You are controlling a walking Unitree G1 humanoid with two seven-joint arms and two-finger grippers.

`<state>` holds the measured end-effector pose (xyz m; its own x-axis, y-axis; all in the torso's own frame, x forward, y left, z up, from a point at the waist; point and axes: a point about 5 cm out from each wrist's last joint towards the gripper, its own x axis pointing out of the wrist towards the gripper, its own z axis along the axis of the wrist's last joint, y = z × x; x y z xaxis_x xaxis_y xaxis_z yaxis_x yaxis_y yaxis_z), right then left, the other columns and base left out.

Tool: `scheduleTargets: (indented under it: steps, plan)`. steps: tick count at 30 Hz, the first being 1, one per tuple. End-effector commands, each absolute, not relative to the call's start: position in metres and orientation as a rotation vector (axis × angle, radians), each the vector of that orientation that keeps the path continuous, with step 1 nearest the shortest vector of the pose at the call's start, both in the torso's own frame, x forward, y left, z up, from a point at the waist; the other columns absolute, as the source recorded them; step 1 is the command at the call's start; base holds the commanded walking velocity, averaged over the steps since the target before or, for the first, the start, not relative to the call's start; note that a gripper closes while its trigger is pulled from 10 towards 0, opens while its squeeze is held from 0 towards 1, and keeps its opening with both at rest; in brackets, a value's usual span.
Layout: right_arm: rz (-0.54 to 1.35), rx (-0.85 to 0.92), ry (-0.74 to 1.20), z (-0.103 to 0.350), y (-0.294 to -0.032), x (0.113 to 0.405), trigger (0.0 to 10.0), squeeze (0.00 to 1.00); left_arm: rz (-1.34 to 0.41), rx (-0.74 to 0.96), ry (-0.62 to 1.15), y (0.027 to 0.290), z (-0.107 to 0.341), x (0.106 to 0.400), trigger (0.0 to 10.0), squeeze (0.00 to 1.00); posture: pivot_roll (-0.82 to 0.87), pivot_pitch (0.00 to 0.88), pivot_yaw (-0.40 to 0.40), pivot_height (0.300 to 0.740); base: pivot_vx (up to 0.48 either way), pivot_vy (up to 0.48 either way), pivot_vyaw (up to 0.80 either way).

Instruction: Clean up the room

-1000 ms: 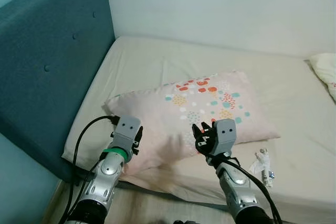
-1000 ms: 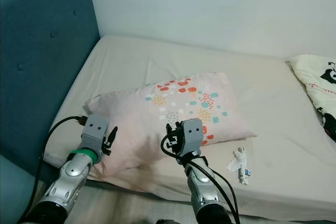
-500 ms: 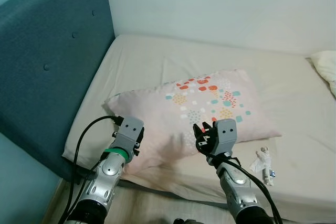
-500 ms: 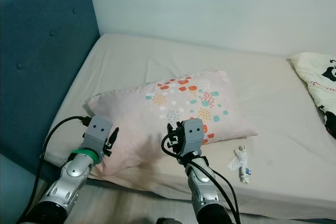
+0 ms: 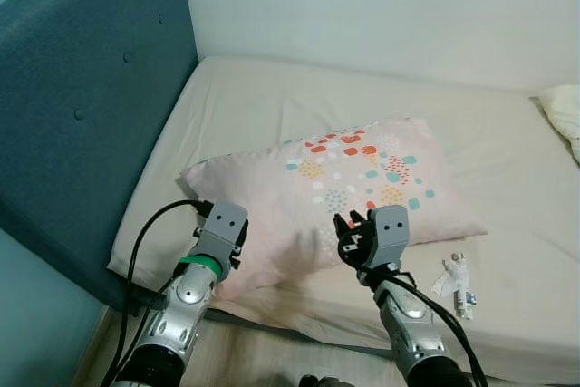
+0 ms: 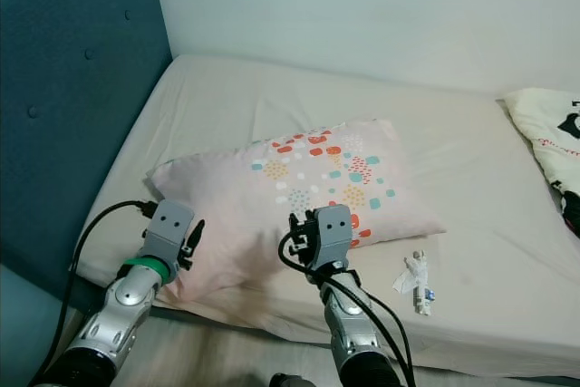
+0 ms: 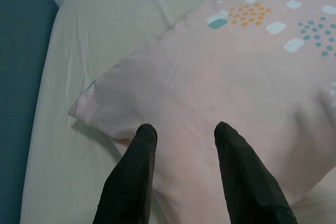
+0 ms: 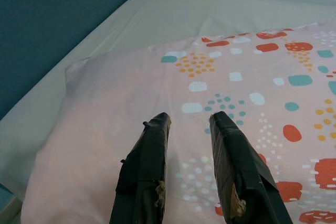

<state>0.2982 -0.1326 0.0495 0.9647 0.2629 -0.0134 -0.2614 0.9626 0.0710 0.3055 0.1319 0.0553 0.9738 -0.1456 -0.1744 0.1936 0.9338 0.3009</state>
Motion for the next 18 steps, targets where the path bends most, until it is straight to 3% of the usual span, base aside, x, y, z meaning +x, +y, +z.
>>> scheduleTargets:
  steps: [1,18]
  plan:
    - [0.256,0.074,0.039,0.0470,-0.1339,0.2976,10.0,0.00,-0.184,0.333,0.162,0.1306,0.0511,0.3039,10.0,0.00,0.02,0.056,-0.003,0.675,0.000,0.000,0.00]
    - [0.254,0.073,0.038,0.0478,-0.1338,0.2989,10.0,0.00,-0.185,0.333,0.160,0.1299,0.0518,0.3053,10.0,0.00,0.02,0.052,-0.001,0.615,0.000,0.000,0.00]
